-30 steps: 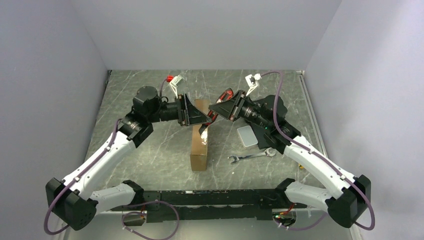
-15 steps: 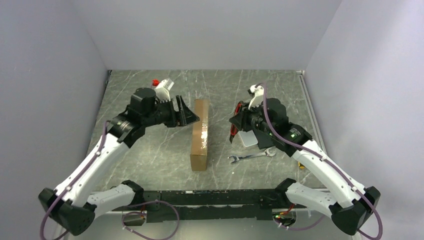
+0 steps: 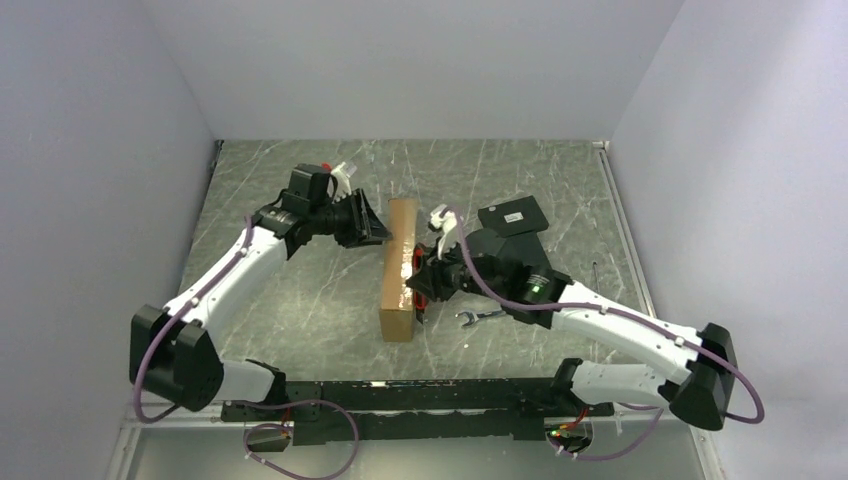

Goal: Unpack the express box

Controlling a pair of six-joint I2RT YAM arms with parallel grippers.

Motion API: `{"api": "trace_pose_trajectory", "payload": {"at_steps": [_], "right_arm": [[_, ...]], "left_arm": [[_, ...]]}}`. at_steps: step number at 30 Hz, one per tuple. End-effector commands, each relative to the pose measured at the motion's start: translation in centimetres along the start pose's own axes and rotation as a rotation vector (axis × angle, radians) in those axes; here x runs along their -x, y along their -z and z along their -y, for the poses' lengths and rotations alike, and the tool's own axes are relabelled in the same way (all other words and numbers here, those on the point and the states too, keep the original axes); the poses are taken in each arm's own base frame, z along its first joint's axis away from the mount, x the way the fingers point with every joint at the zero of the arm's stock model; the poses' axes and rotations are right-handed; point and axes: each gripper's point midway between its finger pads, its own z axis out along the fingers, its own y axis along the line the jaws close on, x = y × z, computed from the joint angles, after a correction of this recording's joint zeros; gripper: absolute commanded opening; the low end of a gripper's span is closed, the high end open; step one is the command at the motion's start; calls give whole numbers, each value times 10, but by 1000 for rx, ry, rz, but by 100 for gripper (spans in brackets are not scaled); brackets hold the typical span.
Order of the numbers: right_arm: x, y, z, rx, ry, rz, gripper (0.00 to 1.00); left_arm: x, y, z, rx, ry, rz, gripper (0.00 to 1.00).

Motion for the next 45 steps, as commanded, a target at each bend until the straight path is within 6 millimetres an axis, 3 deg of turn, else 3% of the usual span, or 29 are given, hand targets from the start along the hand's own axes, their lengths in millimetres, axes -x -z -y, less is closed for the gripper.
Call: {"api": "trace_pose_trajectory", "payload": {"at_steps": [1, 7, 12, 15, 17, 22, 26, 28, 31, 33, 37, 45], "right_arm": [[41, -16, -28, 46, 38, 139, 0], [55, -34, -38, 77, 2, 212, 0], [67, -22, -19, -37, -14, 252, 0], [68, -7, -8, -102, 10, 248, 0], [73, 3, -8, -114, 30, 250, 0], [101, 26, -25, -52, 81, 321, 0], [126, 31, -44, 19, 103, 381, 0], [135, 27, -60, 83, 127, 395, 0], [142, 19, -79, 133, 175, 412, 0], [145, 14, -88, 137, 206, 415, 0], [146, 11, -103, 151, 227, 415, 0], [132, 26, -91, 125, 124, 451, 0]], "left_arm": [[1, -15, 25, -152, -24, -92, 39], [-5, -24, 35, -246, -59, -195, 42], [-7, -11, 26, -175, -119, -180, 54], [0, 11, 12, -78, -156, -110, 59], [6, 36, 9, -57, -148, -46, 61], [15, 96, 0, 38, -157, 163, 74], [4, 117, 1, 29, -185, 268, 87], [-4, 116, -3, 19, -140, 275, 88], [-8, 108, 11, -73, -102, 235, 88], [-5, 102, 21, -133, -111, 195, 90], [11, 83, 24, -134, -145, 86, 95], [39, 23, 32, -223, -180, -100, 99]]}}
